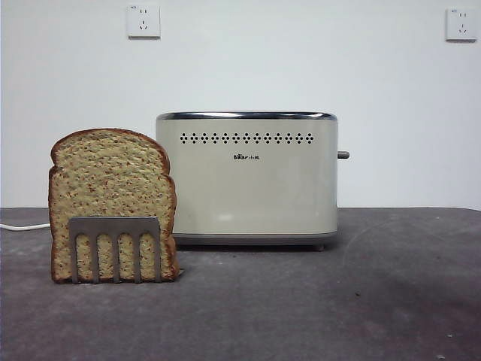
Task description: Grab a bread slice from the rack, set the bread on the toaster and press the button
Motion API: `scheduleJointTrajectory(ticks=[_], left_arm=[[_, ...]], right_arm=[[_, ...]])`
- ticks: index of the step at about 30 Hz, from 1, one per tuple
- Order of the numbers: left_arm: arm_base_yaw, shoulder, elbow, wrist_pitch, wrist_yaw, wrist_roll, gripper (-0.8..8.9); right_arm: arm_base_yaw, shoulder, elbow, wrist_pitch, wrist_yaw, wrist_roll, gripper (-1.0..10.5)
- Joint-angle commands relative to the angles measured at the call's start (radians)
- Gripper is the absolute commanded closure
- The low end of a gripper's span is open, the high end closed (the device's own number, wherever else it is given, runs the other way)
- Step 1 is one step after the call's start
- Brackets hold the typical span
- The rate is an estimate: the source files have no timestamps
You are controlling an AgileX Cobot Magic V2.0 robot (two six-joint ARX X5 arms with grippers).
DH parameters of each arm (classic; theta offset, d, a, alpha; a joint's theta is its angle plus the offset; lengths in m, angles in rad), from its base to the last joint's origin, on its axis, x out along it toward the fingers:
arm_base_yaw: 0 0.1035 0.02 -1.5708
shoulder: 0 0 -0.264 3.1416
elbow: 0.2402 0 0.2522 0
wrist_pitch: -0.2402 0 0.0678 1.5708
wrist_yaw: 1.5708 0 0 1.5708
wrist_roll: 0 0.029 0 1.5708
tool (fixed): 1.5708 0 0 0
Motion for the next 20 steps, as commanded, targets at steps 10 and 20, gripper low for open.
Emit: scheduleJointTrajectory(ticks=[10, 20], left_arm=[[0.002, -0.003, 0.043, -0.021, 0.213, -0.072, 8.21], [0.002, 0.077, 0.287, -0.158, 0.302, -0.064, 8.21]], right_arm=[[0.001, 0.005, 0.028, 0.021, -0.001, 0.281, 9.6], [0.001, 0.163, 0.232, -0.032, -0.004, 0.287, 9.6]])
